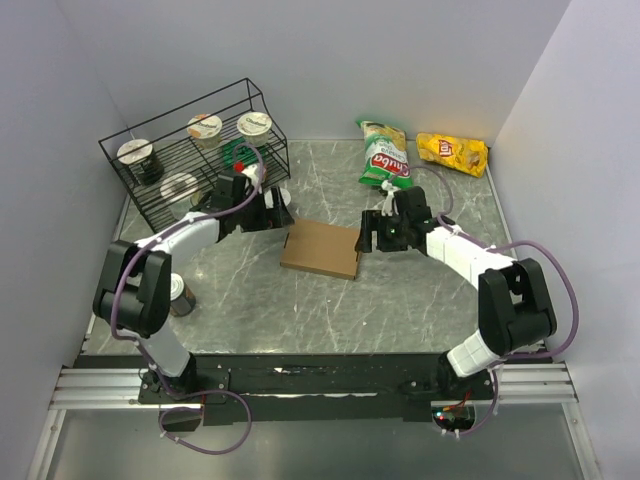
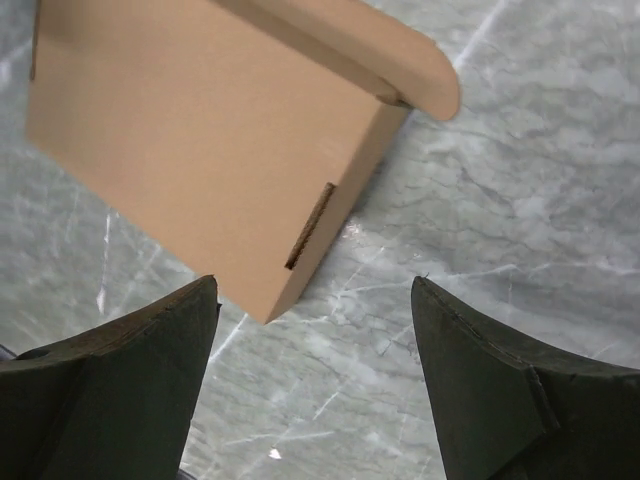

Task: Fold the paper box

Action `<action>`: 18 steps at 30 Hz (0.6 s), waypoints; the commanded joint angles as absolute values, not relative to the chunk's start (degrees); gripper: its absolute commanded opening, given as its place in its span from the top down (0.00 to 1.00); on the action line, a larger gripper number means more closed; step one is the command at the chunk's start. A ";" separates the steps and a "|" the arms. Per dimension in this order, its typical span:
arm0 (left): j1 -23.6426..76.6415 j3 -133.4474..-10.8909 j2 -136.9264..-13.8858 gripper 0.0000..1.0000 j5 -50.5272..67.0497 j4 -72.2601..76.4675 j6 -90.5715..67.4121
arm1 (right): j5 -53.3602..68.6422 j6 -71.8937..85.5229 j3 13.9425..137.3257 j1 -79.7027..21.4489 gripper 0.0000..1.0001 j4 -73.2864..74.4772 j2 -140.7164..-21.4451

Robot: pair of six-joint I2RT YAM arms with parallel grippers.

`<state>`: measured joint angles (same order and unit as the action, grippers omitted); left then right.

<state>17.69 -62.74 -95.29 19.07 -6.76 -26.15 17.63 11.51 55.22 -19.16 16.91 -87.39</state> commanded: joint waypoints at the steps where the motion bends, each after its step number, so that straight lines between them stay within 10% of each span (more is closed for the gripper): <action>1: 17.58 -62.93 -97.20 0.01 18.28 1.21 -29.26 | 22.58 18.71 54.23 -16.97 0.16 8.36 -88.94; 18: 16.79 -53.72 -96.61 0.01 21.71 12.91 -33.31 | 26.37 21.09 56.25 -16.00 0.30 2.55 -102.38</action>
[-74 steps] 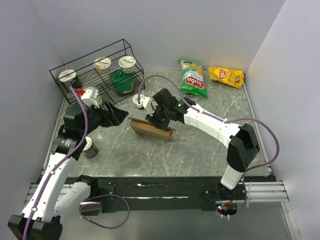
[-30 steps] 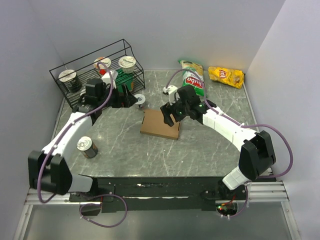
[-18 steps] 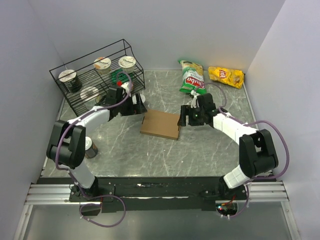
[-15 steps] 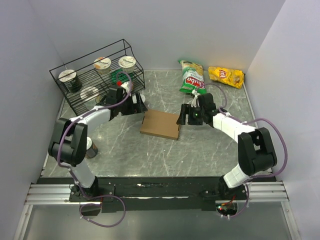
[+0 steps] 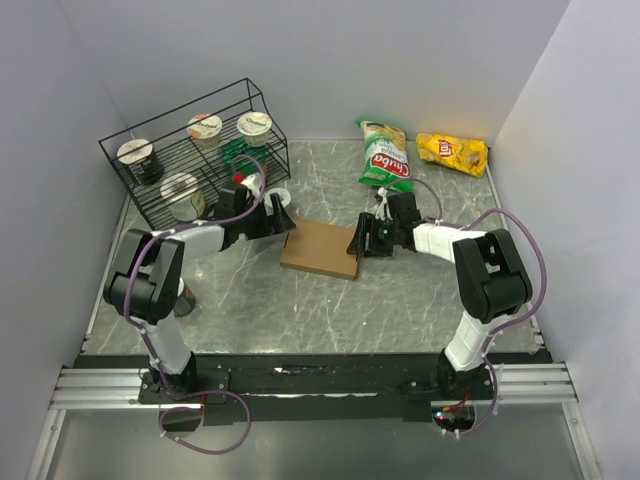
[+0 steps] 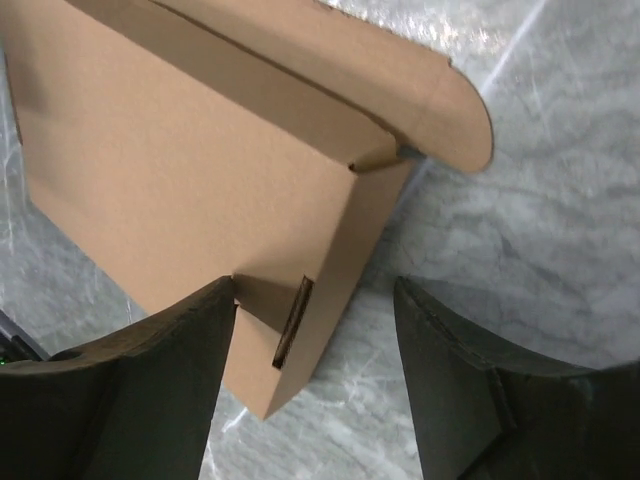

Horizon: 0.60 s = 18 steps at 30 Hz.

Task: Fold the paper box

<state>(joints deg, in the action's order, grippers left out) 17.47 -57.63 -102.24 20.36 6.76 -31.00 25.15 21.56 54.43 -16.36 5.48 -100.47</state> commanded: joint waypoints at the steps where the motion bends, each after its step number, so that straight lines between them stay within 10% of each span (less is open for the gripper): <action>1: 16.53 -52.48 -95.63 0.01 21.27 14.05 -34.53 | 26.63 20.83 55.73 -16.08 0.35 2.11 -102.48; 10: 12.84 -42.46 -86.40 0.01 18.46 20.20 -39.45 | 28.74 16.27 50.38 -16.43 0.62 -4.48 -101.34; 18: 11.34 -37.80 -87.10 0.05 25.03 25.65 -42.36 | 27.26 15.29 45.70 -17.58 0.54 -5.54 -94.84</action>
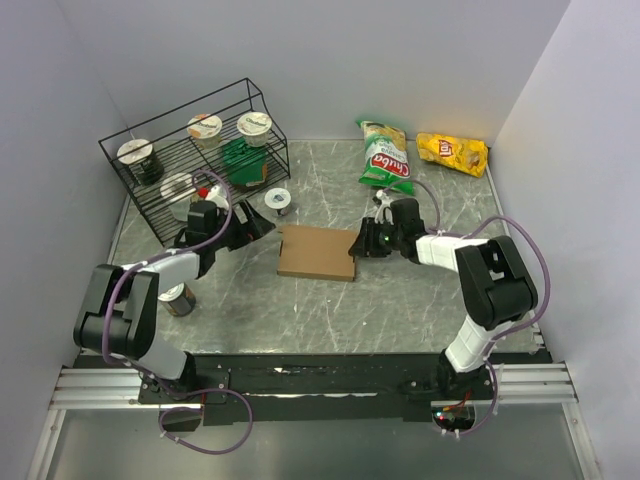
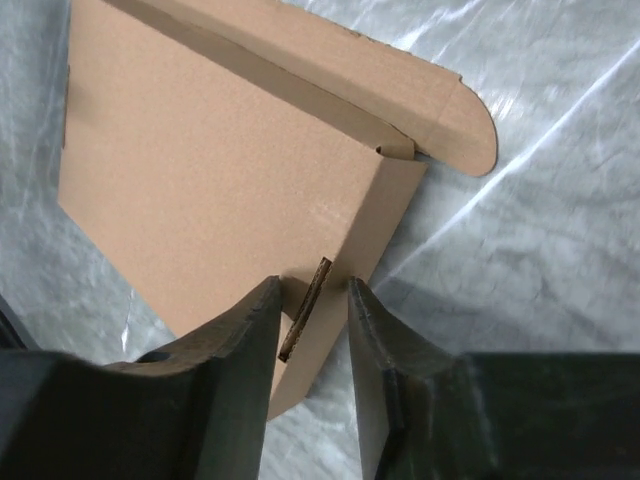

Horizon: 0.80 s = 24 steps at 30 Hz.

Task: Fold the paper box

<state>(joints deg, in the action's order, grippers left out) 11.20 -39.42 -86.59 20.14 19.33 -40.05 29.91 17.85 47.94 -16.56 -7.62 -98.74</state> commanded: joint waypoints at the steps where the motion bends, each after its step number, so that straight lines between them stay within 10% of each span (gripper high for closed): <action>1: 11.77 -37.45 -87.27 0.06 25.31 26.19 -42.36 | 27.07 16.34 46.23 -17.49 0.39 -4.84 -94.22; 5: 13.36 -37.79 -88.50 0.08 23.38 23.21 -39.64 | 25.23 18.28 50.35 -17.05 0.23 1.74 -92.47; 24: 12.83 -48.51 -103.88 0.25 21.08 28.56 -44.20 | 33.75 19.87 58.44 -12.13 0.20 -4.32 -102.65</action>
